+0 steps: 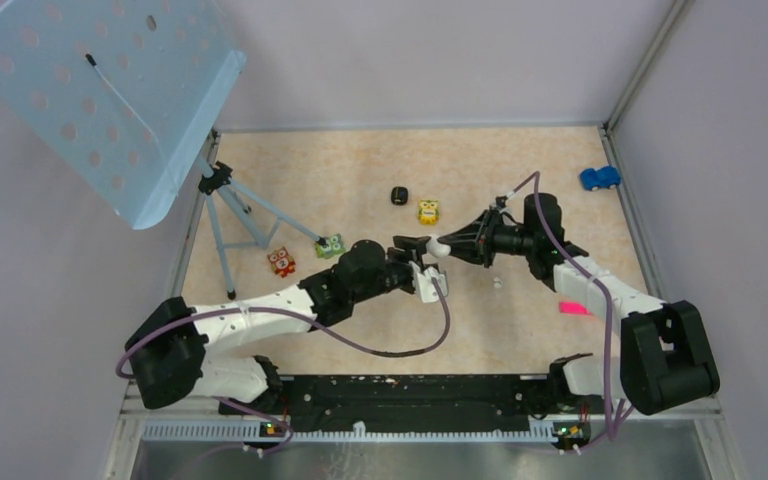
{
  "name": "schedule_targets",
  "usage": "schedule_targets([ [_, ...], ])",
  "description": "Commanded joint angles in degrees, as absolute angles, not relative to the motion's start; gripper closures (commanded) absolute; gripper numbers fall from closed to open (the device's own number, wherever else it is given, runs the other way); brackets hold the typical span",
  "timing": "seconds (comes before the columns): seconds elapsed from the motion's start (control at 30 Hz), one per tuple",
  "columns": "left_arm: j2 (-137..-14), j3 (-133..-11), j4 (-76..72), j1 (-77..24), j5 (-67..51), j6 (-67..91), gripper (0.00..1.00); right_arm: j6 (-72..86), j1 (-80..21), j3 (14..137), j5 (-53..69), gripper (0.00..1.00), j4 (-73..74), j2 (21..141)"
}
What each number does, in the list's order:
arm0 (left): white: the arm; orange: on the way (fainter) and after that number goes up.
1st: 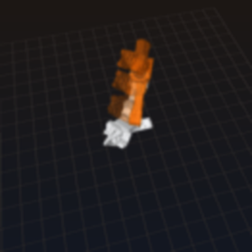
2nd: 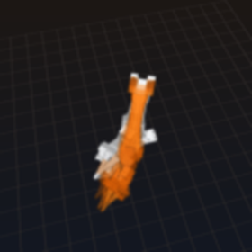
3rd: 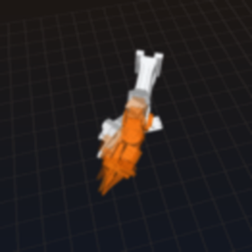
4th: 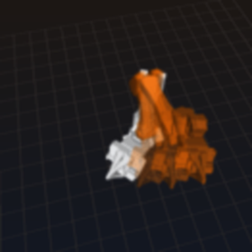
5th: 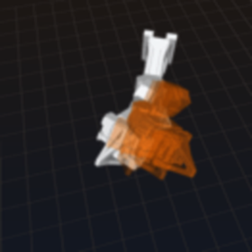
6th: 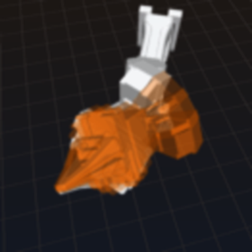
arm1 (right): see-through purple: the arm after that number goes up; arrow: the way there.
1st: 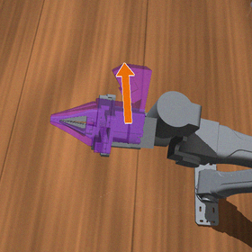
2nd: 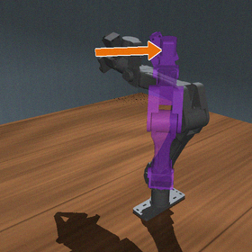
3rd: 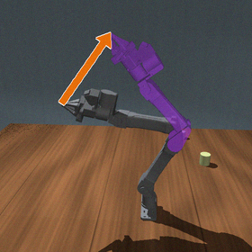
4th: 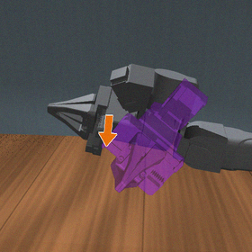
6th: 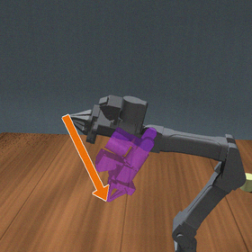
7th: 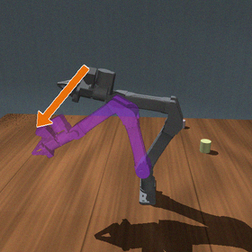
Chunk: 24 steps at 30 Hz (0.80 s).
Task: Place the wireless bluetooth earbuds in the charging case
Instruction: Pass from the left arm to the right
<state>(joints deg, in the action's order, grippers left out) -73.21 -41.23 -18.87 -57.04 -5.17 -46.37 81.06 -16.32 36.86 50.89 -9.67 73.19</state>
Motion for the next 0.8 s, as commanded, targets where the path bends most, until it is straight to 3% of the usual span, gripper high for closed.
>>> schedule_targets([
  [0.0, -74.8, -41.5, -23.6, -56.8, -5.8, -46.1, 0.37, 85.6, -16.3, 37.7, 52.7, 1.0, -14.3, 71.6],
  [0.23, -76.0, -40.5, -27.9, -56.8, -1.8, -45.0, 0.5, 87.4, -16.3, 36.8, 52.6, 1.0, -15.9, 70.8],
  [0.77, -75.8, -39.6, -28.8, -55.7, 0.7, -43.1, 0.48, 89.4, -16.3, 35.7, 53.4, 1.0, -20.5, 72.2],
])
